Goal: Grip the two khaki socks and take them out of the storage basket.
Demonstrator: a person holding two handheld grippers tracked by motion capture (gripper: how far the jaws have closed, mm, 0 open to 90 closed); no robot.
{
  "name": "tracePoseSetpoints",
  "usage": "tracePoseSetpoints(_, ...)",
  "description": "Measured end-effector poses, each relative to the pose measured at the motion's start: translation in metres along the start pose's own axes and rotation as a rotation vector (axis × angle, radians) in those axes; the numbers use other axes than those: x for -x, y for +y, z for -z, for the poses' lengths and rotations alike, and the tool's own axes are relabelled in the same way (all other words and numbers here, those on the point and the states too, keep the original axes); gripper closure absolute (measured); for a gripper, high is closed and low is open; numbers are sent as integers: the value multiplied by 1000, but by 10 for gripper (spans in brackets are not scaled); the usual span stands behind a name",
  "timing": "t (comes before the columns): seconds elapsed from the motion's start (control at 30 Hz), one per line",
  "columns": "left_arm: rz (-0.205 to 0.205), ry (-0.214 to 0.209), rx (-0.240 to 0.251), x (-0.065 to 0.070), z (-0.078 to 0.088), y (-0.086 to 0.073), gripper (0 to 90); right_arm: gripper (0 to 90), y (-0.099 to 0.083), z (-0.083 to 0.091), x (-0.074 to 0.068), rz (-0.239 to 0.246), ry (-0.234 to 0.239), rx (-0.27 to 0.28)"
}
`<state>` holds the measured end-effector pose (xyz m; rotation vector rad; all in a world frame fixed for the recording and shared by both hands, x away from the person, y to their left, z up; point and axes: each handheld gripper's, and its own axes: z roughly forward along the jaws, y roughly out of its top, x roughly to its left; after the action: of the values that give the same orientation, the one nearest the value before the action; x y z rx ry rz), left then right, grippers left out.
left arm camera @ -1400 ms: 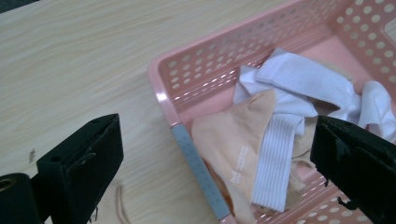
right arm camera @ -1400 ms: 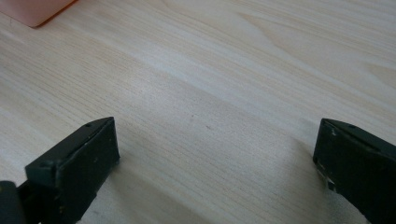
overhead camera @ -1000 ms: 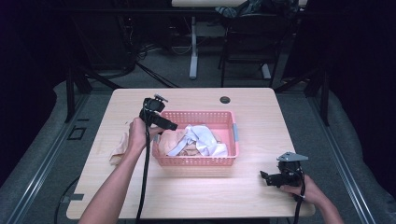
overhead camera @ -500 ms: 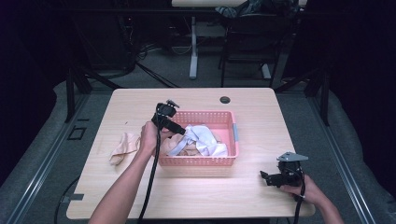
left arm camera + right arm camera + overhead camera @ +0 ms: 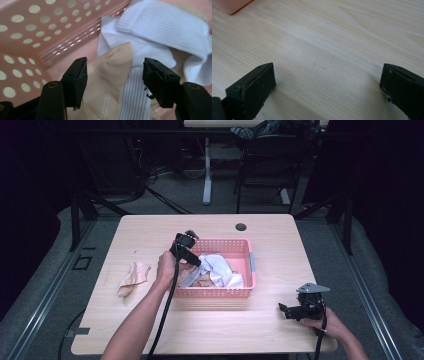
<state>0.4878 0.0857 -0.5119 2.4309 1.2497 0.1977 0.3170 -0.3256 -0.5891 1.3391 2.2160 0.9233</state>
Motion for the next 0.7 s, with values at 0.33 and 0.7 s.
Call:
tracePoseSetpoints(0.33,-11,57,-45,3,-8,2,522,0,0,0,0,0,0,0)
tracePoseSetpoints(0.7,19,83,-110,7,-20,3,682,0,0,0,0,0,0,0)
